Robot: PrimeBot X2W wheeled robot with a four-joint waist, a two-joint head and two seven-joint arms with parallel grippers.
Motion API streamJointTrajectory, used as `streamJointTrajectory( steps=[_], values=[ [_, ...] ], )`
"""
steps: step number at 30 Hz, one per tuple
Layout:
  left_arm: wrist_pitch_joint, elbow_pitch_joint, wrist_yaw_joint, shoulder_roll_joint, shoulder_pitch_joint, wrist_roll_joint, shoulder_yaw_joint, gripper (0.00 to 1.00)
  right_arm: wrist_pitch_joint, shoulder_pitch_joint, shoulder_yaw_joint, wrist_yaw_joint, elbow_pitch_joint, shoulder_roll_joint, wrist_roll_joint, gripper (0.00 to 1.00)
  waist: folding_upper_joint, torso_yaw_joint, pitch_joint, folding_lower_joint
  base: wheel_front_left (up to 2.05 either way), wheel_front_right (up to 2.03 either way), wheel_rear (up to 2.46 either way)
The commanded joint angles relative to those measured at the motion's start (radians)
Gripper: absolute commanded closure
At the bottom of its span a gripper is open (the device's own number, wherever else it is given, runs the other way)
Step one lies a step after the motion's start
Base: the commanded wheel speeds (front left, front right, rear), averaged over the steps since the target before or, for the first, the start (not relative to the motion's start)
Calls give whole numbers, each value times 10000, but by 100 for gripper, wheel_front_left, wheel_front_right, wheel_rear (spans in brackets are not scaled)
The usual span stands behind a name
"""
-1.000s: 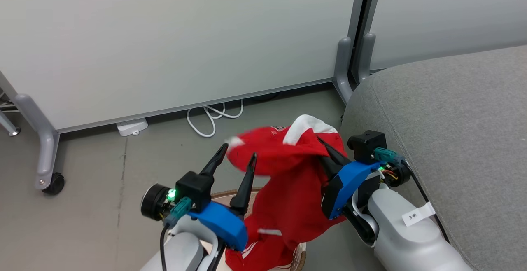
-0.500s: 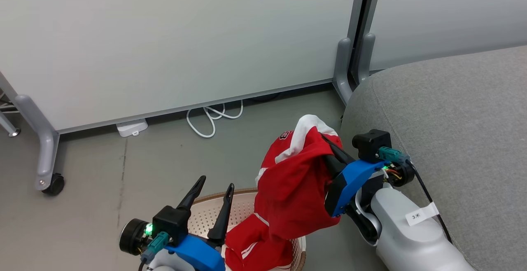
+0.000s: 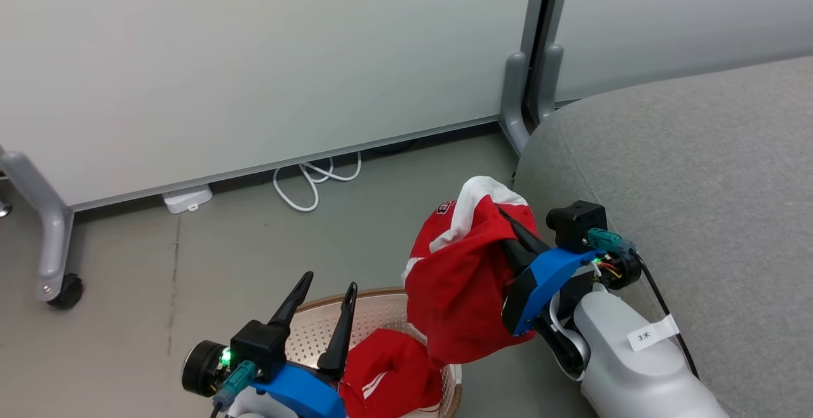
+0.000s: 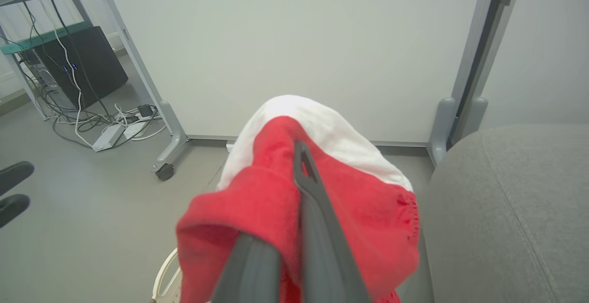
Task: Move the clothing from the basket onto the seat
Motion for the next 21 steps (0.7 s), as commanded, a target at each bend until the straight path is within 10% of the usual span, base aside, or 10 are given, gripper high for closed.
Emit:
streamJointTrajectory(
  steps=[1, 21],
  values=[
    [-49, -54, -73, -63, 127, 121, 127, 0, -28, 105, -16, 5, -73, -30, -54, 100, 0, -248, 32, 0, 0, 0, 0],
    [-49, -182, -409, -443, -179, 651, 681, 0, 39, 133, -604, 5, -403, -25, -466, 100, 0, -3147, 586, 0, 0, 0, 0]
  ],
)
